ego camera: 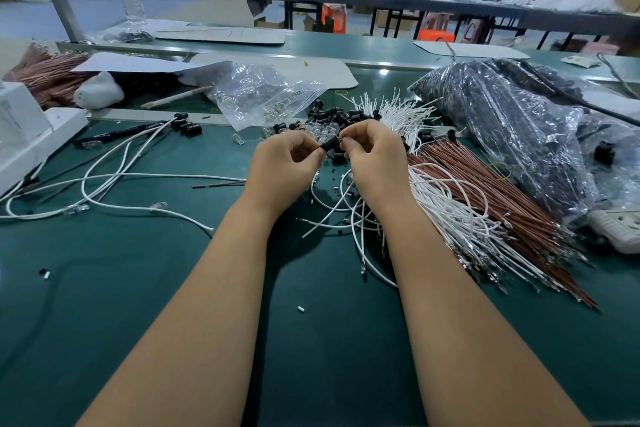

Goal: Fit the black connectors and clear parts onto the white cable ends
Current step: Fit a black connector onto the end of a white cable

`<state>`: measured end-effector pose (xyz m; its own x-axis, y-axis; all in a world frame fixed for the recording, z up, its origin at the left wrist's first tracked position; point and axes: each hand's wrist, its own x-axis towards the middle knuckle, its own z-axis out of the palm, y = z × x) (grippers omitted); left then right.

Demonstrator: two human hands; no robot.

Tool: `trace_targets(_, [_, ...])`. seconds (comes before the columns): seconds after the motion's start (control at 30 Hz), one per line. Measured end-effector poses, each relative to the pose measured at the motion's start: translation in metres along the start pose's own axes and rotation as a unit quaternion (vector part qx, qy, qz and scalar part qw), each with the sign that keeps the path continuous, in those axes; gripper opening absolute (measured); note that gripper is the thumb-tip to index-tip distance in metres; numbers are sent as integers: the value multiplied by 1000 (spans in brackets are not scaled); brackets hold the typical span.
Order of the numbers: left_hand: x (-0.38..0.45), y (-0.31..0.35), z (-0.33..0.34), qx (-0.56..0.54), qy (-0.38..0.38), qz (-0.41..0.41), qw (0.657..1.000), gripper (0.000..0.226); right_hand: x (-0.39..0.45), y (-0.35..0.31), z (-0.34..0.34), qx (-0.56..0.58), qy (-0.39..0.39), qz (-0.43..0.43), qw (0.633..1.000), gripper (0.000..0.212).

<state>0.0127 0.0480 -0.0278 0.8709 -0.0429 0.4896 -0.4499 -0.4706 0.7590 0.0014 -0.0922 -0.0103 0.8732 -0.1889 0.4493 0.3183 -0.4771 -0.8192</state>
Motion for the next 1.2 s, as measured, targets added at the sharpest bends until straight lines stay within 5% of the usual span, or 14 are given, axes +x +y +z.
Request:
trace_targets(0.3, [1,-4,-3,47,50,47,997,4,-3,0,1,-22,-17,-43,999,15])
trace_targets(0.53, [-1,-2,-2,69,19,56,996,3,-1,2,1,-41,-7,-41,998,17])
trace_targets(0.77, [0,4,0,-16,15,30,999,9,2,2,0,-11,11,-18,1000,14])
trace_targets(1.2, [0,3,1,1,32,30,999,8,-2,-1,1,-21,27,-26,999,8])
